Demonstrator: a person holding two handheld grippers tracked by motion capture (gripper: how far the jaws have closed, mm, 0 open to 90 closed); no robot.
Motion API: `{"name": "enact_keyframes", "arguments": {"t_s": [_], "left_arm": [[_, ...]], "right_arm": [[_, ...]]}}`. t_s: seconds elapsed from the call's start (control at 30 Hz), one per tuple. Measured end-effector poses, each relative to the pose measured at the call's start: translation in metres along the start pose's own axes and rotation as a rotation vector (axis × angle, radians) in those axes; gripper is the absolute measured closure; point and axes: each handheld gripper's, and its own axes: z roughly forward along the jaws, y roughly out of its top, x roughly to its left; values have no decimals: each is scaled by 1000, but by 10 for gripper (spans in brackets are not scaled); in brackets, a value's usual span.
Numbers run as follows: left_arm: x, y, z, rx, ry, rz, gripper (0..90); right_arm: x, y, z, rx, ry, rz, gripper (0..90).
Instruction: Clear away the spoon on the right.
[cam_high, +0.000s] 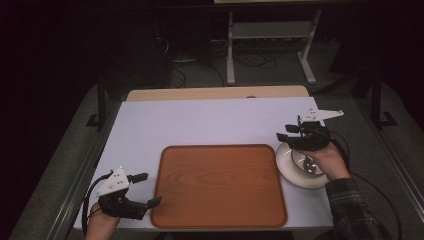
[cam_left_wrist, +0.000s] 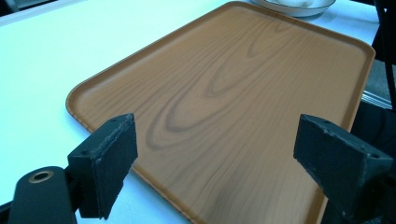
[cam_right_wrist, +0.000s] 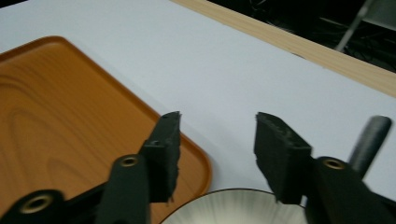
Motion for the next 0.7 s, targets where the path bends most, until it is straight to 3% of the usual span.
{"name": "enact_keyframes", "arguments": {"t_s": [0.17,0.27,0.33,0.7], "left_arm": [[0,1,2,7,-4,4,130],[1,0,1,4,-4,-1,130],[1,0,1,4,-4,-2,130],[0,0,2,8,-6,6,130]], "right_arm": [[-14,-1,4,29,-41,14,726],[-18,-2,5,35,-46,14,783],[-23,-3,5,38,-57,25,878],[-35,-12,3,45,-83,52,894]]}}
